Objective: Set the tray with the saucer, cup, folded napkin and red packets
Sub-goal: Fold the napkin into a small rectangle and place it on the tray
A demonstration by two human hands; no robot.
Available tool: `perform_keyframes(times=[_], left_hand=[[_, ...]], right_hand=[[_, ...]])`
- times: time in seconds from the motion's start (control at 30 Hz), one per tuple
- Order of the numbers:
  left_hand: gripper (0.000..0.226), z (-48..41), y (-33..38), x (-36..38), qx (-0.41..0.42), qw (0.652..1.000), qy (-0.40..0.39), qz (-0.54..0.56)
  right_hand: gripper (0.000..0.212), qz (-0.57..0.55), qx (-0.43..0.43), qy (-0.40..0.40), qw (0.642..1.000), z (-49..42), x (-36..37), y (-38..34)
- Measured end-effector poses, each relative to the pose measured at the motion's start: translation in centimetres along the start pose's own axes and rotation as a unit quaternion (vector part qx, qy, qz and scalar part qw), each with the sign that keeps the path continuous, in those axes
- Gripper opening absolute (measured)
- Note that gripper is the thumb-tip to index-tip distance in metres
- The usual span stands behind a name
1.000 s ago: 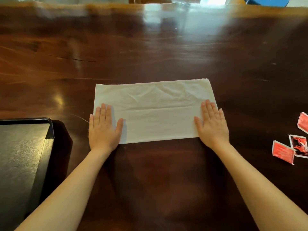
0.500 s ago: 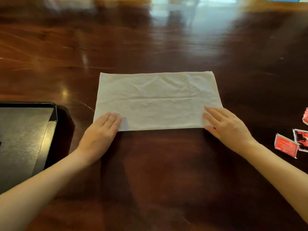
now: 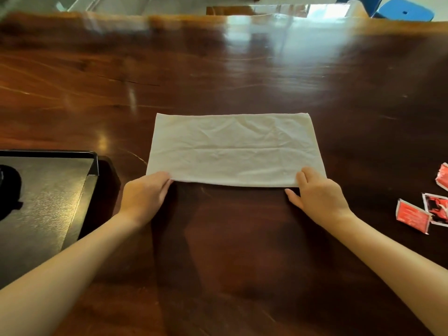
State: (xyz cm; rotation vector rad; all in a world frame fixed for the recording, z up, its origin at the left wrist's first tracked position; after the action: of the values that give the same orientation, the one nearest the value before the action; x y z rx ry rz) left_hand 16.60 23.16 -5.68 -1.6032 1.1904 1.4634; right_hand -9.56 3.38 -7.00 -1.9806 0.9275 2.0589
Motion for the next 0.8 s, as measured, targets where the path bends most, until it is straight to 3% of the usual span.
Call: perform_keyframes(times=[0.17,0.27,0.4,0.47,0.6,0.73,0.8], left_hand=[[0.017,-0.1,-1.1,-1.7,-0.019,0.996,0.015,0.081],[0.013,0.5,-1.4,-2.7,-0.003,0.995,0.007,0.100],[0.016,0.9,-2.7,-3.6,-0.007,0.991,0.001,0.135],[0.012,0.7,-3.7,-4.3,-0.044,0.983,0.018,0.179],[0.012,-1.1,-5.5,-4.8,-0.146,0.948,0.055,0.279],[0.008,-4.9,-7.5,-3.9,-0.232,0.905,0.108,0.340],[0.011,-6.7,-8.3,-3.0,-0.260,0.888,0.117,0.360]], right_hand=[[0.024,0.007,0.000,0.047,0.999,0.0,-0.7,-0.4],[0.030,-0.094,0.011,0.042,0.995,0.6,-0.8,1.0],[0.010,-0.247,0.116,0.052,0.961,0.8,-1.8,5.1],[0.011,-0.343,0.135,0.029,0.929,0.3,-1.9,6.8],[0.007,-0.519,0.226,0.007,0.825,-1.9,-1.5,9.7],[0.011,-0.617,0.310,0.025,0.723,-4.8,0.2,11.0],[0.014,-0.630,0.343,0.035,0.696,-6.3,1.3,11.2]])
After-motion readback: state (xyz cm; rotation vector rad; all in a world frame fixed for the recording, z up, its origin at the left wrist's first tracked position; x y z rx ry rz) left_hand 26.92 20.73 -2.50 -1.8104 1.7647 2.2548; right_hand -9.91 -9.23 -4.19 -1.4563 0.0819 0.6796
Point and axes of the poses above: each hand's wrist, its own z-axis away from the middle knuckle, its own x-axis out of the palm, y = z × x, the point moved 8 cm from there along -z, towards the middle knuckle, and after that the axes turned 1 degree about x, right-handed, at the moved point
